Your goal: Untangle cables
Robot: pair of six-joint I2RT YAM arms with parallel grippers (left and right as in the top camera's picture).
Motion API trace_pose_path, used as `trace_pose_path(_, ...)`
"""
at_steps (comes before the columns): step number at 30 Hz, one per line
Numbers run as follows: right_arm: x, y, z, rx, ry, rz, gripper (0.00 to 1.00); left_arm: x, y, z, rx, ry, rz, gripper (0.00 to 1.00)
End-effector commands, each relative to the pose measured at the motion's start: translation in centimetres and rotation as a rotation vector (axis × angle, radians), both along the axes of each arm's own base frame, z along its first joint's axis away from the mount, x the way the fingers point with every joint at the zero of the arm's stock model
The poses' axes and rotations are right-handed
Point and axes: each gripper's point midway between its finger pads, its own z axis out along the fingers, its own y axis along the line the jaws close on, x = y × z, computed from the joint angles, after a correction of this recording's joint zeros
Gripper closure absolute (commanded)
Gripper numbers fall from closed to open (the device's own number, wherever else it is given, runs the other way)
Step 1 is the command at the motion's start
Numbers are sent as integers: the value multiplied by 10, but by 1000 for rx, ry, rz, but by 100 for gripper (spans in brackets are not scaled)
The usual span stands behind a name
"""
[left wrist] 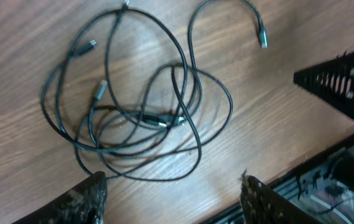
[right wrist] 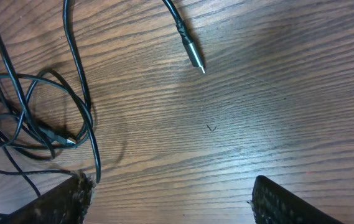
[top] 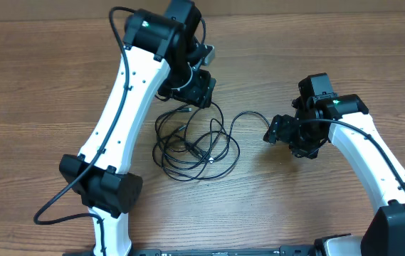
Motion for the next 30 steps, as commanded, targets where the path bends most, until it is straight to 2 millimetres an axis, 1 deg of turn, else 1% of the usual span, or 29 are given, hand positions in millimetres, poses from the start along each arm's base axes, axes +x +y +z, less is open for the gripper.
trace_pose_path(1,5,-2,2,-8,-16,4,20,-9,-5,-19,15,59,2,31)
trace_pose_path(2,5,-2,2,-8,-16,4,20,-10,-5,-24,20,73,6,31)
trace_pose_path(6,5,-1,2,-8,-16,4,20,-16,-11,-57,26,137,7,31)
trace_pose_path(10,5,-1,2,-8,-16,4,20,-23,-25,-85,-27,189,-9,30)
trace_pose_path(11,5,-2,2,-8,-16,4,20,-27,-32,-96,-60,211,-15,29)
trace_pose_path(14,5,-2,2,-8,-16,4,19,-33,-44,-109,-108,232,-31,31)
trace_pose_path(16,5,-2,2,-8,-16,4,19,-32,-48,-116,-108,220,-41,42)
trace_pose_path(18,5,-2,2,-8,-16,4,20,-32,-50,-117,-111,213,-46,52)
trace_pose_path(19,5,-2,2,-8,-16,4,20,-31,-51,-117,-113,208,-48,60)
trace_pose_path(20,4,-2,2,-8,-15,4,20,-30,-51,-117,-114,205,-49,69)
trace_pose_path(22,4,-2,2,-9,-15,4,20,-30,-51,-117,-116,202,-49,78)
trace_pose_path(24,4,-2,2,-9,-11,4,20,-29,-51,-117,-112,200,-48,81)
trace_pose_path(27,4,-2,2,-9,-11,4,20,-31,-49,-118,-105,206,-47,75)
trace_pose_path(30,3,-2,2,-10,-8,4,20,-34,-46,-124,-74,212,-45,73)
